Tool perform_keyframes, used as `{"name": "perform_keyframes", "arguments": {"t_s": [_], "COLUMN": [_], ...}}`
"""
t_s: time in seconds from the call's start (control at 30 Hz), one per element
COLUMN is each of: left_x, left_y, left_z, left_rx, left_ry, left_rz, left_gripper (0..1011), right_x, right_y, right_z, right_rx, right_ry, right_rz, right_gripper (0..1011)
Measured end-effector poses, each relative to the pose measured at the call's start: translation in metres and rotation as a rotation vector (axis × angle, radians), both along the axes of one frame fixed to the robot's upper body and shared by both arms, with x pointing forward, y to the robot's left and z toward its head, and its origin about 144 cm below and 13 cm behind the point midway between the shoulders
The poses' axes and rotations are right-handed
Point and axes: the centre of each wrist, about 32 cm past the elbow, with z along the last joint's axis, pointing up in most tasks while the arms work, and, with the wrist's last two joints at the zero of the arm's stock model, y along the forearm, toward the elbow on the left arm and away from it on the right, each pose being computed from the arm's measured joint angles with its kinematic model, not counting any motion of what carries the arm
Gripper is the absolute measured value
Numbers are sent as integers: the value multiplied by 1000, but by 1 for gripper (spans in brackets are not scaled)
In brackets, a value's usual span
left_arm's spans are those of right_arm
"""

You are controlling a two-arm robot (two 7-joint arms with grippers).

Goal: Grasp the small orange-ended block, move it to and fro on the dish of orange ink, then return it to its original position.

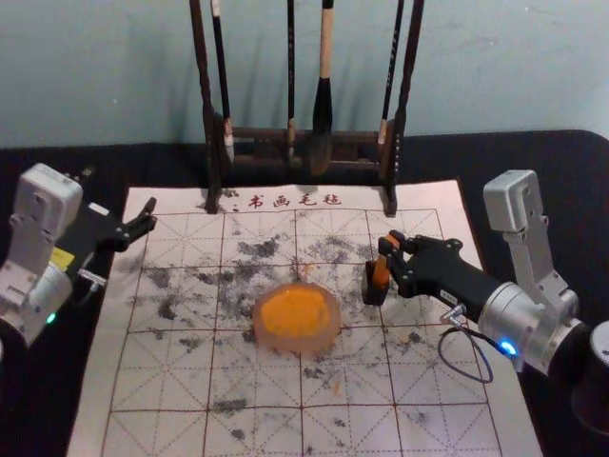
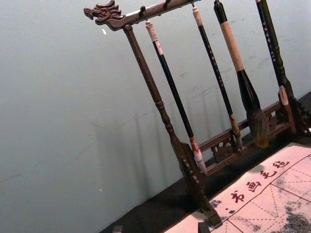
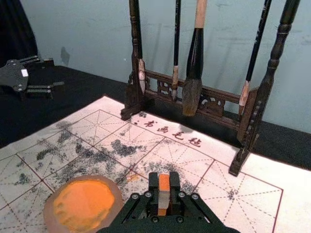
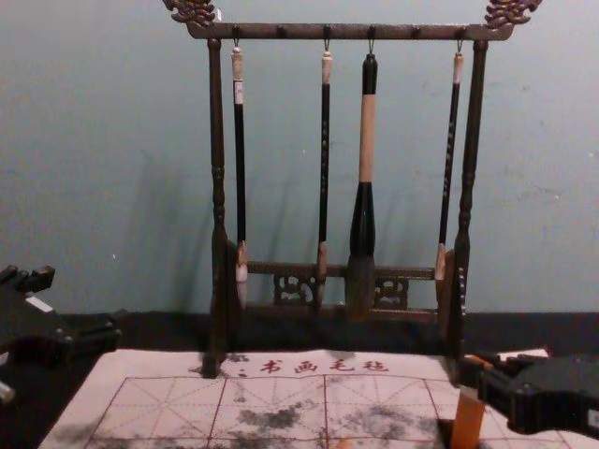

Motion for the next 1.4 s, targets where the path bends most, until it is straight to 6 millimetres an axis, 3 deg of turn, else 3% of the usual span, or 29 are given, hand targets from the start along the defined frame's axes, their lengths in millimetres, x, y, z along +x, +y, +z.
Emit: {"name": "perform_keyframes", "arguments": {"t_s": [0.6,1.4], "left_x": [0,0], "left_y": [0,0], "left_z": [0,0], "left_rx": [0,0], "left_ry": [0,0], "left_rz": [0,0], "left_gripper": [1001,1001], "right_x": [1,2], "right_y": [11,12], "right_z": [-10,-15], "right_rx": [21,-2], "right_ry": [31,38], "right_rz": [-10,-24], "right_gripper": [129,130]}}
